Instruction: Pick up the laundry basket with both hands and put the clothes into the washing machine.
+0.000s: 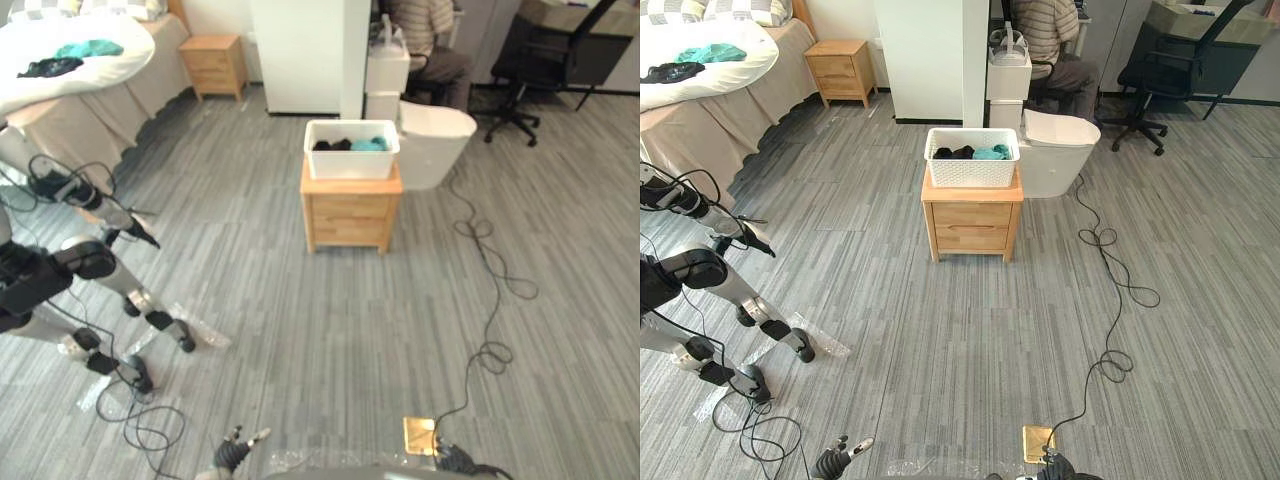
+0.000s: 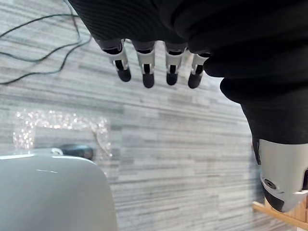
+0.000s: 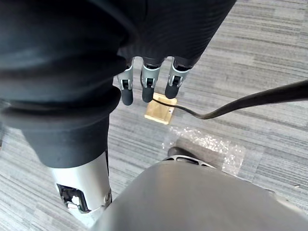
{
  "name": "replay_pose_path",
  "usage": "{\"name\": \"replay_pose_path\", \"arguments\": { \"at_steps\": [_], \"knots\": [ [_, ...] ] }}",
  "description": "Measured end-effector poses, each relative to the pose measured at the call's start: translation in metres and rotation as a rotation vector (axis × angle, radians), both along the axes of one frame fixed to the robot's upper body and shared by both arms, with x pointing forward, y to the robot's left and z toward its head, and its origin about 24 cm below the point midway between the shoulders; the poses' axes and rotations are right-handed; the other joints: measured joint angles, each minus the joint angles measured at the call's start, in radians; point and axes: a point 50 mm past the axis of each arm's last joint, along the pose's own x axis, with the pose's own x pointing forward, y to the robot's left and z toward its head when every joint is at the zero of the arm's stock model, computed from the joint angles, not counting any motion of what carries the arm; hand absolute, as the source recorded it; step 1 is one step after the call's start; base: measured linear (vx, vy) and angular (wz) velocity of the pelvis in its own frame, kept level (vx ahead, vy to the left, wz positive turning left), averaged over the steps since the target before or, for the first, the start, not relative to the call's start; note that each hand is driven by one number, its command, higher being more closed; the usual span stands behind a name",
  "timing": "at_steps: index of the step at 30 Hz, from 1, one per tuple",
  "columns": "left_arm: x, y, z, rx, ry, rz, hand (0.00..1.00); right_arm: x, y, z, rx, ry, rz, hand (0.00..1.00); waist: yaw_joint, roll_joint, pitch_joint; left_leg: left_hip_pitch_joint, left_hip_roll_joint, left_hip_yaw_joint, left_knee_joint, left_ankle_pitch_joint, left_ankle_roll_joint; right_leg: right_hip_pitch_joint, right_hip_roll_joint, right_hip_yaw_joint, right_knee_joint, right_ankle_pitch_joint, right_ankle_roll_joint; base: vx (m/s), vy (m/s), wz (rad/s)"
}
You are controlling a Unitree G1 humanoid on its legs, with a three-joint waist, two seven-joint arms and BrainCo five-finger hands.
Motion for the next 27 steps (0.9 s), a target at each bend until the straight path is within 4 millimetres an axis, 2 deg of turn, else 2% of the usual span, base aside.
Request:
{"name": "replay_pose_path", "arguments": {
  "at_steps": [27],
  "knots": [
    [0.0009,0.004,0.0011,0.002,-0.013,0.016,0.0,-0.0011,0.0023,-0.0019,0.014,0.013,-0.044,0.0,0.0,-0.02,0.011,0.005,-0.003,-0.004,-0.011,0.001,0.001,0.002,-0.002,-0.023,-0.002,0.001,-0.002,-0.01,-0.001,0.0]
  ]
}}
